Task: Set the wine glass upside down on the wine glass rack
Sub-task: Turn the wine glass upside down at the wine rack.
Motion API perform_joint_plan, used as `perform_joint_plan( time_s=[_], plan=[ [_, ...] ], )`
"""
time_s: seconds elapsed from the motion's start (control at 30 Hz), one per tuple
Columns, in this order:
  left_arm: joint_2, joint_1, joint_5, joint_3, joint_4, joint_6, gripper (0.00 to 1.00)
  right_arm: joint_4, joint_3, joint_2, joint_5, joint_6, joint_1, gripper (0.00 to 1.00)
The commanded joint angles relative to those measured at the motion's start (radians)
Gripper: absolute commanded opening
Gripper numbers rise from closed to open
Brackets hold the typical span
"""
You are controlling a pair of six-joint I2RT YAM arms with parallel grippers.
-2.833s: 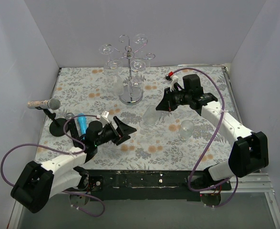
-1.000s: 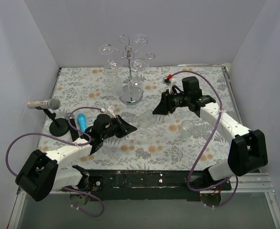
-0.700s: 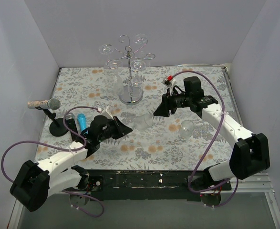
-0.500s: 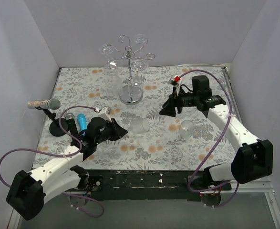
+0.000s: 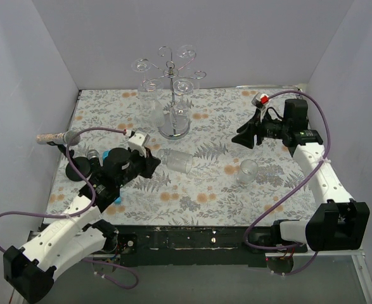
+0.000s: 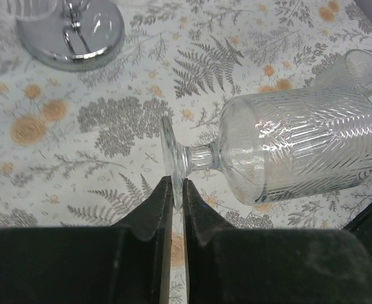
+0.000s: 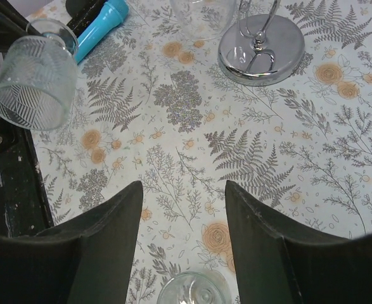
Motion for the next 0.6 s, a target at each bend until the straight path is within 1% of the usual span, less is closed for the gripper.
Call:
perform_joint_plan(
  time_s=[0.0,0.1,0.27,0.43,0.57],
  plan=[
    [-0.018,-0.009,-0.013,0.125,0.033,0.216,0.00,0.021,-0.009,-0.033,-0.062,-0.019,-0.028,0.62],
    [-0.008,-0.015,-0.010,0.171,0.022,0.311,0.00,0.002,0.001,-0.033,-0.112,-0.043,-0.028,0.62],
    [-0.005,-0.035,-0.002,0.213,0.013,0.466,0.00,-0.085,0.075,-0.002,-0.190,-0.112,-0.028,0.62],
    [0.010,-0.079,-0.002,0.234,0.019,0.615,0.00,-0.179,0.161,0.036,-0.198,-0.160,-0.015,0.62],
    [0.019,-0.148,-0.051,0.224,0.068,0.730,0.00,-0.234,0.218,0.059,-0.210,-0.172,0.003,0.62]
  ],
)
